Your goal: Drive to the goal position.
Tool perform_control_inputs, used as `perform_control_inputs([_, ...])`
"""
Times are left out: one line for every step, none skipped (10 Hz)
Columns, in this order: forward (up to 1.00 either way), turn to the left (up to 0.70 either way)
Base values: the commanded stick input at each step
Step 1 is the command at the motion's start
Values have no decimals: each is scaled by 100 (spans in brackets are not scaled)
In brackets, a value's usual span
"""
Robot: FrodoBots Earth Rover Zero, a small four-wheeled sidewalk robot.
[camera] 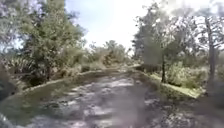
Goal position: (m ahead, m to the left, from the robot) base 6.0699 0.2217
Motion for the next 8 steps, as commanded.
perform_control_inputs([70, 0])
perform_control_inputs([70, 30])
perform_control_inputs([70, 35])
perform_control_inputs([70, 35])
perform_control_inputs([70, 35])
perform_control_inputs([70, 0])
perform_control_inputs([70, 0])
perform_control_inputs([70, 0])
